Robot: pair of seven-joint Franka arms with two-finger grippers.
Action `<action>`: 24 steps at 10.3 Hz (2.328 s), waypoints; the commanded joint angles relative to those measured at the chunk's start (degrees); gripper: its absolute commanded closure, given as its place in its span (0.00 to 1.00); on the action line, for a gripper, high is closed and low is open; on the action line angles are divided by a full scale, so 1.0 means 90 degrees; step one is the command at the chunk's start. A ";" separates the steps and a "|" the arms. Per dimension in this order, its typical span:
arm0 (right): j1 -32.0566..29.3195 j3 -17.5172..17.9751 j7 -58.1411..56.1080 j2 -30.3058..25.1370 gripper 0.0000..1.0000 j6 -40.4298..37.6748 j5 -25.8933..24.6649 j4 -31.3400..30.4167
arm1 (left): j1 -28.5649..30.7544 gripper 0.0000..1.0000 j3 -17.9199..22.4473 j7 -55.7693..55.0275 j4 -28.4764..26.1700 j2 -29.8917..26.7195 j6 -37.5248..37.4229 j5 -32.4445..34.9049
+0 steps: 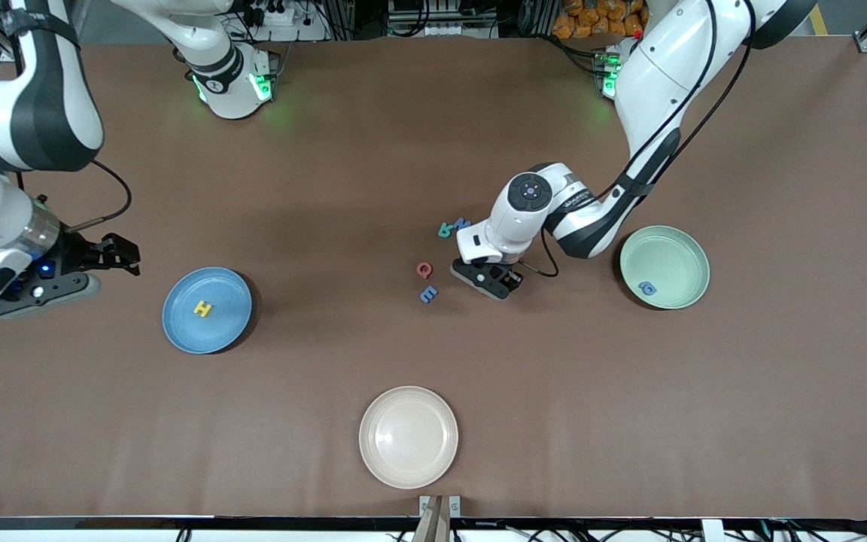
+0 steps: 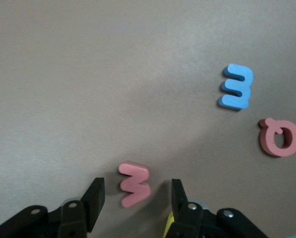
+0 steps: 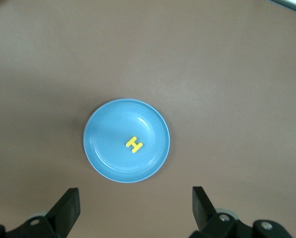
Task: Sort uppercase to blue plate, lowercase to green plate
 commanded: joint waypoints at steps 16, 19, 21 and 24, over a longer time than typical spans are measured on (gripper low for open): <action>0.1484 -0.0138 0.2675 0.0205 0.15 0.0004 0.0667 0.0394 | 0.0035 0.87 0.0119 -0.0016 0.0208 0.0044 -0.0119 0.0342; 0.2160 0.0172 0.3659 0.0770 0.13 0.0482 0.0638 0.0326 | 0.0239 0.91 0.0090 0.0226 0.0413 -0.0208 -0.1035 0.0332; 0.2511 0.0370 0.3859 0.1190 0.11 0.0552 0.0618 0.0306 | 0.0648 0.94 0.0042 0.0840 0.0355 -0.0540 -0.1979 0.0283; 0.3302 0.0370 0.3956 0.1893 0.13 0.1370 0.0657 0.0248 | 0.1380 1.00 0.0051 0.1757 0.0179 -0.1174 -0.3532 -0.0069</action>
